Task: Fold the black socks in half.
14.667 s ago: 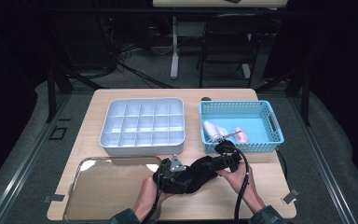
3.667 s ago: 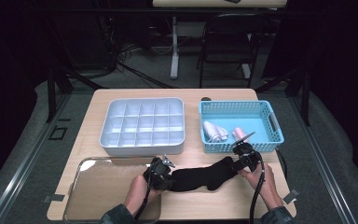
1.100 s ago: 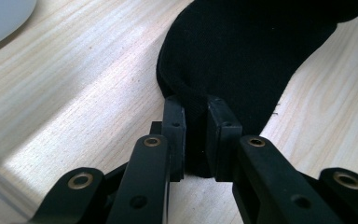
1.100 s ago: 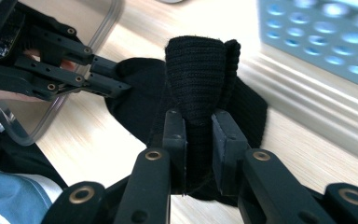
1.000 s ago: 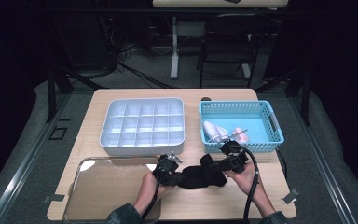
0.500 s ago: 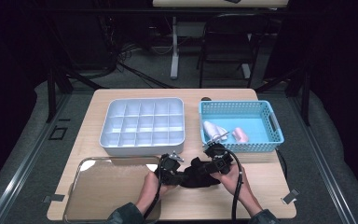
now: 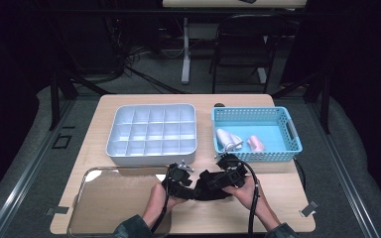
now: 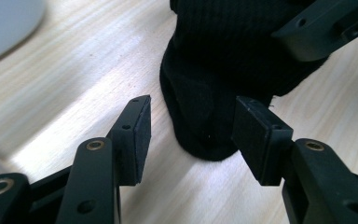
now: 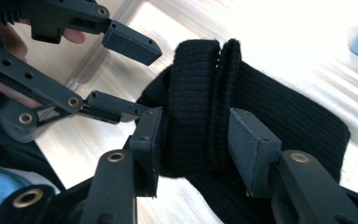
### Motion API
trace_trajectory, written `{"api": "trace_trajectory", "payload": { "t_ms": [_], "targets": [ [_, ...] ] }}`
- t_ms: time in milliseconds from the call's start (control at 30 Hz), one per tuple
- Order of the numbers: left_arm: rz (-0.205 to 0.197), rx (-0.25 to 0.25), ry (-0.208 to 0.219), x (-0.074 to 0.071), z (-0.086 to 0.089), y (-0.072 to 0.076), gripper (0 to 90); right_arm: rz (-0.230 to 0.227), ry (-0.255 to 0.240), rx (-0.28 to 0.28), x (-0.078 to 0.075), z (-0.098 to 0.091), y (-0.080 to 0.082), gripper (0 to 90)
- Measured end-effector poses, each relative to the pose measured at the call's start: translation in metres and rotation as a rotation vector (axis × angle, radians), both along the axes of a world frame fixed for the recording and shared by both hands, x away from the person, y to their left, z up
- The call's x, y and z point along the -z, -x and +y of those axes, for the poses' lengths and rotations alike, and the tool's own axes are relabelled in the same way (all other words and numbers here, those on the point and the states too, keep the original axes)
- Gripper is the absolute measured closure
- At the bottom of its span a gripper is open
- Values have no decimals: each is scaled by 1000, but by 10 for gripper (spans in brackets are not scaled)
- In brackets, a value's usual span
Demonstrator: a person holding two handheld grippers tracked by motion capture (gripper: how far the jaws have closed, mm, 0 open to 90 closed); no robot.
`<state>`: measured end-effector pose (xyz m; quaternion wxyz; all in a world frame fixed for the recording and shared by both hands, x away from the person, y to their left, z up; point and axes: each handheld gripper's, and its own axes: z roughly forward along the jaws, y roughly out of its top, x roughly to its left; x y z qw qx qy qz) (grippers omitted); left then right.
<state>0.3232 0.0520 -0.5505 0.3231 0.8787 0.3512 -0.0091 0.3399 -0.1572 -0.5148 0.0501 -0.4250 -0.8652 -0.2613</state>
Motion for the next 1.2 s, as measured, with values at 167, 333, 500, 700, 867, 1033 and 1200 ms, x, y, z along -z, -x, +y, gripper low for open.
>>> {"api": "trace_trajectory", "payload": {
  "t_ms": [167,333,500,700,867,1033,1200],
  "targets": [
    [0,-5,17,-7,9,2,461,-7,-54,18,-3,-6,1,513],
    [-9,-17,30,-12,13,2,462,-32,-111,32,-14,-21,3,521],
    [-18,-20,56,-20,15,3,462,-42,-29,56,-7,-23,0,541],
    [-19,-29,68,-26,18,3,458,-93,35,96,-7,-22,2,519],
    [33,-35,55,-14,20,-3,456,-93,41,6,0,6,5,462],
    [46,-28,51,-13,22,-4,484,-114,140,-72,19,27,3,455],
    [49,-14,49,-12,21,-2,534,-130,177,-91,28,34,4,649]
  ]
}}
